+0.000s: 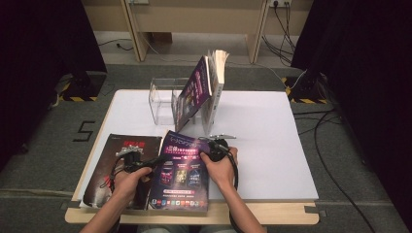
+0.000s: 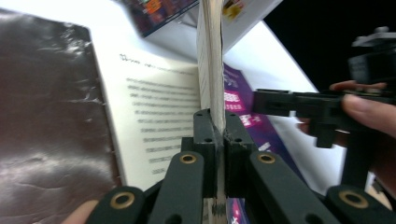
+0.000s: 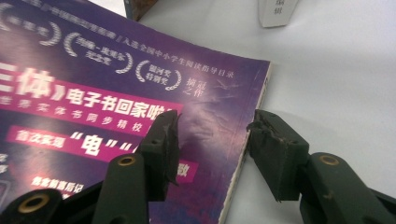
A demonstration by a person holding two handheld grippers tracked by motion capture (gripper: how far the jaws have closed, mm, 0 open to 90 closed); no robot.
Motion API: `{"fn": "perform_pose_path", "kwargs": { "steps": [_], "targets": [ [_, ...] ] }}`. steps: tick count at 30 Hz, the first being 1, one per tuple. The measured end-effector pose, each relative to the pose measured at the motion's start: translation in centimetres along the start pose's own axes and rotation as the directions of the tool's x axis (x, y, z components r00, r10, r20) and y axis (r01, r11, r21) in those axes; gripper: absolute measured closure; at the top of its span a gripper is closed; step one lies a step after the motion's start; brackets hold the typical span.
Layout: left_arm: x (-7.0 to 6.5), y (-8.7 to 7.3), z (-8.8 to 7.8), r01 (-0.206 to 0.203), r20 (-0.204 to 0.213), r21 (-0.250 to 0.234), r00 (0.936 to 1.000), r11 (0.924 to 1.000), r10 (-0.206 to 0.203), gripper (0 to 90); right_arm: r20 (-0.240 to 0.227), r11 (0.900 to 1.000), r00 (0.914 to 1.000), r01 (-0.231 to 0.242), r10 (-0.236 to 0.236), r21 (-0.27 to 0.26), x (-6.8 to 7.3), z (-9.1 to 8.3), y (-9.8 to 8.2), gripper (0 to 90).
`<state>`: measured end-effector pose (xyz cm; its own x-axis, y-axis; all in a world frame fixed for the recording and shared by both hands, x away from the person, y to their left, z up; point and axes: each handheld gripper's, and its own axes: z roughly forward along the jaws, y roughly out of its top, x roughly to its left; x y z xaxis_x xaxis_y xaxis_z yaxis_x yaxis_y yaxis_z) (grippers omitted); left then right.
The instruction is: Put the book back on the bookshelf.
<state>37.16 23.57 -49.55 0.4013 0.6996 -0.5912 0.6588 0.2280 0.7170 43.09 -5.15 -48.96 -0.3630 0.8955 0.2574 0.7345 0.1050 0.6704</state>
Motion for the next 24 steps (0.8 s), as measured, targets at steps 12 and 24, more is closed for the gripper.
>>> {"fn": "perform_pose_path", "kwargs": {
  "steps": [12,24],
  "targets": [
    [-0.3,-0.2,-0.6,-0.034,0.084,-0.046,0.9957,0.9983,0.038,86.2,-0.048,1.000,0.9986,-0.023,0.022,-0.018,-0.9,0.5,0.6,47.0],
    [-0.1,-0.7,-1.0,-0.034,0.120,-0.074,0.9918,0.9967,0.043,86.3,-0.122,0.998,0.9911,-0.056,0.053,-0.022,-2.0,1.0,1.1,43.2]
  ]
}}
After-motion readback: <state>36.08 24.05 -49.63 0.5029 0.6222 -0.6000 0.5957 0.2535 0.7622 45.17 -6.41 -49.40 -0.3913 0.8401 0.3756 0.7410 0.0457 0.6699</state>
